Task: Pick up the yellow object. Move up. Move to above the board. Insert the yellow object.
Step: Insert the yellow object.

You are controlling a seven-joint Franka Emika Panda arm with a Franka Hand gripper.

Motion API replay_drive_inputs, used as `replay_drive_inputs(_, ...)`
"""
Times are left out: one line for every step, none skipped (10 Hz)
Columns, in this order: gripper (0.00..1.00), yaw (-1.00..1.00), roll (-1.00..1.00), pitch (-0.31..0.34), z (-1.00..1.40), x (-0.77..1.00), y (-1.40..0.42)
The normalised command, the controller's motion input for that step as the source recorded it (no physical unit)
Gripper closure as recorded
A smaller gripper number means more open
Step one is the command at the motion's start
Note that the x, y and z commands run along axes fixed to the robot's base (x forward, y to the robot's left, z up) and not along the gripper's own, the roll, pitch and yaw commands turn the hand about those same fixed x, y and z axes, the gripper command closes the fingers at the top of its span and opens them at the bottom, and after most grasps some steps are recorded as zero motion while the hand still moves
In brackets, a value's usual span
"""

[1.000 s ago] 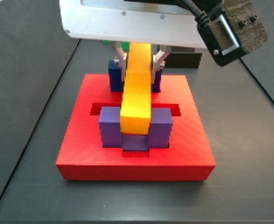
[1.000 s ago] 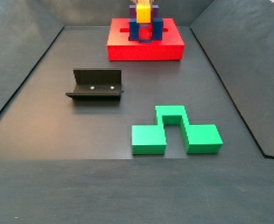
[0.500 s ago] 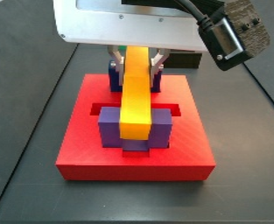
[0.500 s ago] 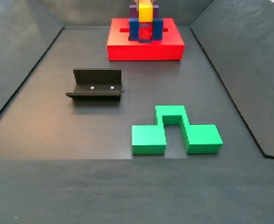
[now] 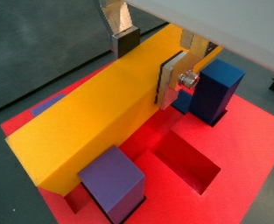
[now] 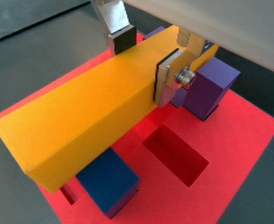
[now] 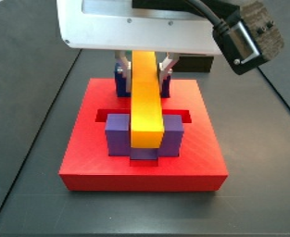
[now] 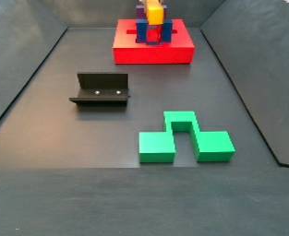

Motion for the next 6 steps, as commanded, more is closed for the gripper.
replay_drive_inputs(1.00,-0.26,0.02,0.000,-0.07,0.19,0.00)
replay_drive_inputs(1.00,-0.23,0.00,0.000,-0.07,0.13,0.00)
replay_drive_inputs(1.00,-0.17,-0.01,0.000,-0.09,0.03,0.00)
replay_drive_inputs(1.00,-0.13,-0.04,0.000,-0.13,0.00,0.00)
replay_drive_inputs(1.00,-0.06,-0.09,-0.010,-0.13,-0.01,0.00)
replay_drive_inputs(1.00,-0.07,-0.17,-0.044,-0.17,-0.07,0.00)
